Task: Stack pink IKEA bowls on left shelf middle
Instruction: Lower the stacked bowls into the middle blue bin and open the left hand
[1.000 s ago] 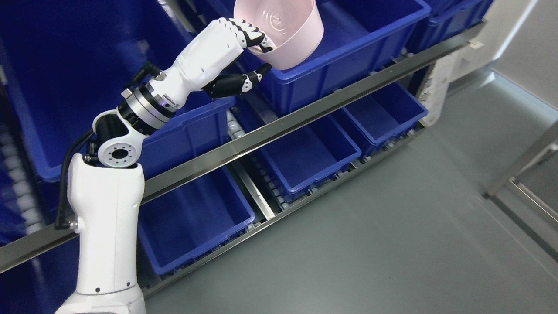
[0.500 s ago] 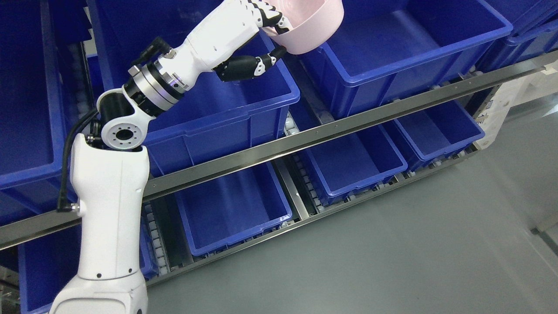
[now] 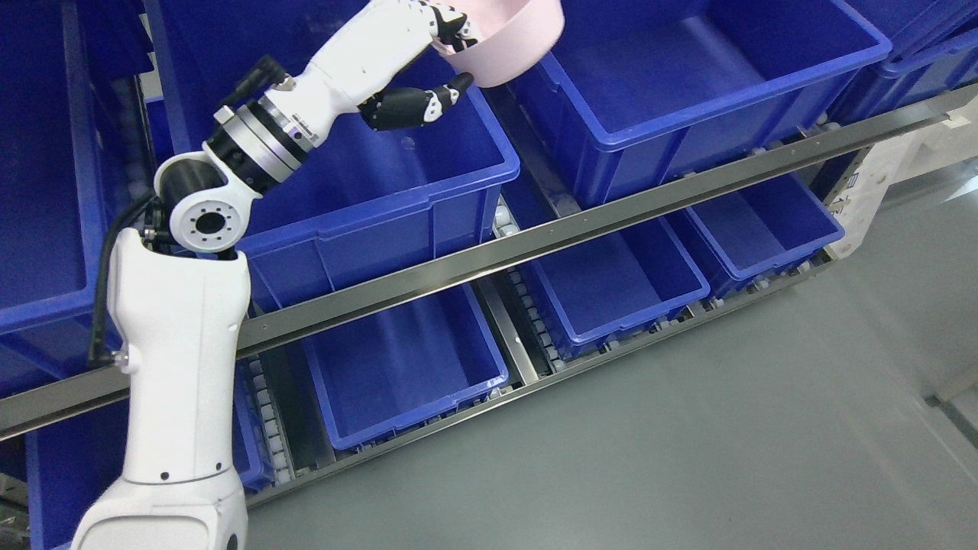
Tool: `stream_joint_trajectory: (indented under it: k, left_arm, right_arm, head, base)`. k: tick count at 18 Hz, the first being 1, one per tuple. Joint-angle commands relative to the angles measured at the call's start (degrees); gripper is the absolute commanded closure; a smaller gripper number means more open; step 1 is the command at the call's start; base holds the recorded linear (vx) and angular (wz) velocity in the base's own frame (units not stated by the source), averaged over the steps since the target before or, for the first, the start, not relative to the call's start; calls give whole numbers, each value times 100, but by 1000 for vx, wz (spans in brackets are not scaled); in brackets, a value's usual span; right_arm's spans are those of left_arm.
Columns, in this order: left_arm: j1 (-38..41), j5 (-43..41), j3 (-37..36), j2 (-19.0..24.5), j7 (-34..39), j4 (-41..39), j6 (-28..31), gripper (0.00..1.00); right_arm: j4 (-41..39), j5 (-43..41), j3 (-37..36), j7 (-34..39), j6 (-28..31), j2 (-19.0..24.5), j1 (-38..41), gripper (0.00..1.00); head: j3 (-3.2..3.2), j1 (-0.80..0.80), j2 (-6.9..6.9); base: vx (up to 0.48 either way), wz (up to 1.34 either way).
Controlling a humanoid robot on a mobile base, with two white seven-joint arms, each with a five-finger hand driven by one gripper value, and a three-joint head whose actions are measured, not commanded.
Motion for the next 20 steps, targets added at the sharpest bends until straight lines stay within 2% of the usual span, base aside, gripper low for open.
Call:
stream_joint_trajectory:
  k: [1, 4, 15, 20]
  left_arm:
    - [19, -186, 418, 1246, 10, 671, 262, 92]
    - [28, -194, 384, 1406, 19, 1050, 262, 92]
    - [-8, -634, 234, 1327, 28, 1428, 271, 92]
    - [-34, -651, -283, 1125, 28, 1648, 376, 92]
  right_arm:
    - [0, 44, -53, -21, 2, -100, 0, 0]
    - [0, 44, -53, -30, 2, -100, 0, 0]
    - [0, 44, -53, -30, 2, -100, 0, 0]
    - [0, 44, -53, -21, 2, -100, 0, 0]
  head:
    - [0, 0, 0]
    - [0, 0, 0]
    - [0, 0, 0]
    - [0, 0, 0]
  base:
    - [0, 0]
    - [0, 0]
    - [-3, 38]
    - [1, -9]
